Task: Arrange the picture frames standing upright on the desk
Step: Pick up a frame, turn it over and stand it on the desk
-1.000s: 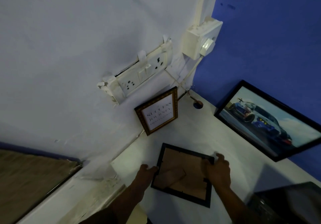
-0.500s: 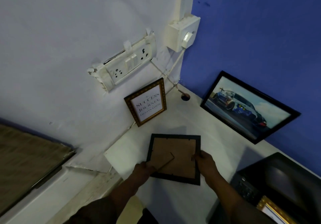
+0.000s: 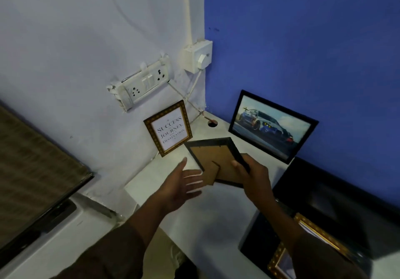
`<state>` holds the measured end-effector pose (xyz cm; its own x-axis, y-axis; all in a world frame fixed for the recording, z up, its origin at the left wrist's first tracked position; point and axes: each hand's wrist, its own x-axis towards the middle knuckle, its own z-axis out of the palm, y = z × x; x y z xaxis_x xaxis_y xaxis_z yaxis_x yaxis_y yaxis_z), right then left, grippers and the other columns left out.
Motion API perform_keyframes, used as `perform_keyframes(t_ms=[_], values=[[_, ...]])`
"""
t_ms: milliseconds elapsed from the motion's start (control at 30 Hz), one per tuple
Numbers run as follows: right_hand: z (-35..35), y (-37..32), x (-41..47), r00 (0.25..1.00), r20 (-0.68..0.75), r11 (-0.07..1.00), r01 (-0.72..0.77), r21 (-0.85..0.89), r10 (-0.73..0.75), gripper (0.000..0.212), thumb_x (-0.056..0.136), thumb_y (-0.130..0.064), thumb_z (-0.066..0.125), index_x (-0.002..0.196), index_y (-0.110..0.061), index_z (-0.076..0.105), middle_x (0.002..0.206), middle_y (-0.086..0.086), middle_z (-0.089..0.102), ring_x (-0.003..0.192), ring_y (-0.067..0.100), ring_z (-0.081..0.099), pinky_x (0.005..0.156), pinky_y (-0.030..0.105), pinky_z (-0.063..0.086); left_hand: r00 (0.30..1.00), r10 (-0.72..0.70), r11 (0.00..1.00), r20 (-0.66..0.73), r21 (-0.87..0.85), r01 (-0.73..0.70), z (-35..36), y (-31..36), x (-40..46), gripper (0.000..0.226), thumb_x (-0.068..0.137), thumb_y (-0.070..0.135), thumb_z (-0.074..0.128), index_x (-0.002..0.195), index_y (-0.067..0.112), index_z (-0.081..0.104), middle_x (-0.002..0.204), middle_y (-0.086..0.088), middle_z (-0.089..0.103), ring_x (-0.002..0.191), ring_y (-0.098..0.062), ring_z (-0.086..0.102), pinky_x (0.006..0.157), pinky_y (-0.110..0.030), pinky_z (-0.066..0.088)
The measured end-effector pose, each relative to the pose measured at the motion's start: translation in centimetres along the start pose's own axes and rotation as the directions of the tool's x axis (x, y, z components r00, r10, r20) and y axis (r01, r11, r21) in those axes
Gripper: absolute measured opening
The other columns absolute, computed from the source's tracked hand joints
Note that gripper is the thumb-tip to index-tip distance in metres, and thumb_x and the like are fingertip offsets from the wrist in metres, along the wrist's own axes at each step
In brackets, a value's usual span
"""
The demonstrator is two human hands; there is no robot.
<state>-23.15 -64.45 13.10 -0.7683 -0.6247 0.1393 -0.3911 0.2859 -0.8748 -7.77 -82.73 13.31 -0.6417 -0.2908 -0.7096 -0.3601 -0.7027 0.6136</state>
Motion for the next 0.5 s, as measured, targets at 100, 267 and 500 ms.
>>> perform_keyframes(t_ms=[100,267,500], values=[[-2.0,-1.6,-2.3,0.969,0.006,0.961,0.246,-0.128,-0.247,0.023,0.098,-0.030,0.056,0.111,-0.018,0.071,0.101,-0.002,0.072,0.091,0.015,0.067,0.081,0.034,0.054,0.989,0.003,0.980,0.146,-0.196,0.026,3.5,1.7,-2.4,0.084,0.086,0.072,0.050,0.131,0.002,0.055,0.129,-0.027,0.065,0.122,-0.043,0.061,0.109,-0.062,0.039],[-4.9,-2.7,-6.0,0.791,0.158,0.632,0.575,-0.520,-0.591,0.030,0.094,-0.028,0.056,0.118,-0.019,0.072,0.117,0.002,0.073,0.103,0.022,0.068,0.090,0.036,0.053,0.962,0.116,0.972,0.248,-0.227,-0.059,6.7,1.5,-5.9,0.057,0.090,0.025,0.067,0.141,0.006,0.049,0.131,-0.026,0.064,0.120,-0.044,0.062,0.106,-0.059,0.044],[-8.3,-4.0,-11.4,0.903,0.248,0.648,0.425,-0.632,-0.350,0.058,0.090,-0.056,0.057,0.143,-0.037,0.044,0.158,-0.005,0.036,0.142,0.017,0.035,0.117,0.041,0.031,0.929,0.188,0.980,0.320,-0.129,-0.154,8.5,0.3,-8.4,0.051,0.088,-0.011,0.048,0.137,0.003,0.055,0.128,-0.026,0.066,0.117,-0.044,0.063,0.093,-0.059,0.054]])
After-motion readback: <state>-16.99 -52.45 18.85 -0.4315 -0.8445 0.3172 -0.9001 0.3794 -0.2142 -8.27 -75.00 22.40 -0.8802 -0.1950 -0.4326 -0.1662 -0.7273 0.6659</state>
